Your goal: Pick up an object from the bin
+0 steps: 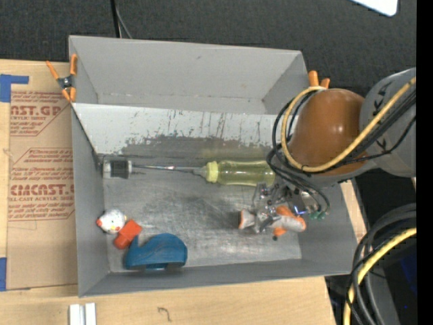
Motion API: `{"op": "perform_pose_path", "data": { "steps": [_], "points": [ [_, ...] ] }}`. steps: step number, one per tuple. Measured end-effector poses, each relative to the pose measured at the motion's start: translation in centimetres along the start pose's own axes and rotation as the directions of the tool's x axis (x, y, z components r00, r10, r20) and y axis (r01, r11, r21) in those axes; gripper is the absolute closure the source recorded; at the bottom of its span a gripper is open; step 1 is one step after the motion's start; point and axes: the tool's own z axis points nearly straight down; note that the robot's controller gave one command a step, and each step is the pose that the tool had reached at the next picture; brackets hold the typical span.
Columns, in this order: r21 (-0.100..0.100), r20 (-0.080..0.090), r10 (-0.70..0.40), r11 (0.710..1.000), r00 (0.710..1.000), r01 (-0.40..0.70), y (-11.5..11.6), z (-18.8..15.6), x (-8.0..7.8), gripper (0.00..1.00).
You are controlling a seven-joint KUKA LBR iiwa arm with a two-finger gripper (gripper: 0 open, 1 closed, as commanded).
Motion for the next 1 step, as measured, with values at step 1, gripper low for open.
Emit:
{"op": "perform_pose_path", "data": {
  "steps": [1],
  "points": [
    [0.003, 0.012, 0.007, 1.000, 1.000, -0.007, -4.53, -9.54, -0.60, 1.00]
  ]
}}
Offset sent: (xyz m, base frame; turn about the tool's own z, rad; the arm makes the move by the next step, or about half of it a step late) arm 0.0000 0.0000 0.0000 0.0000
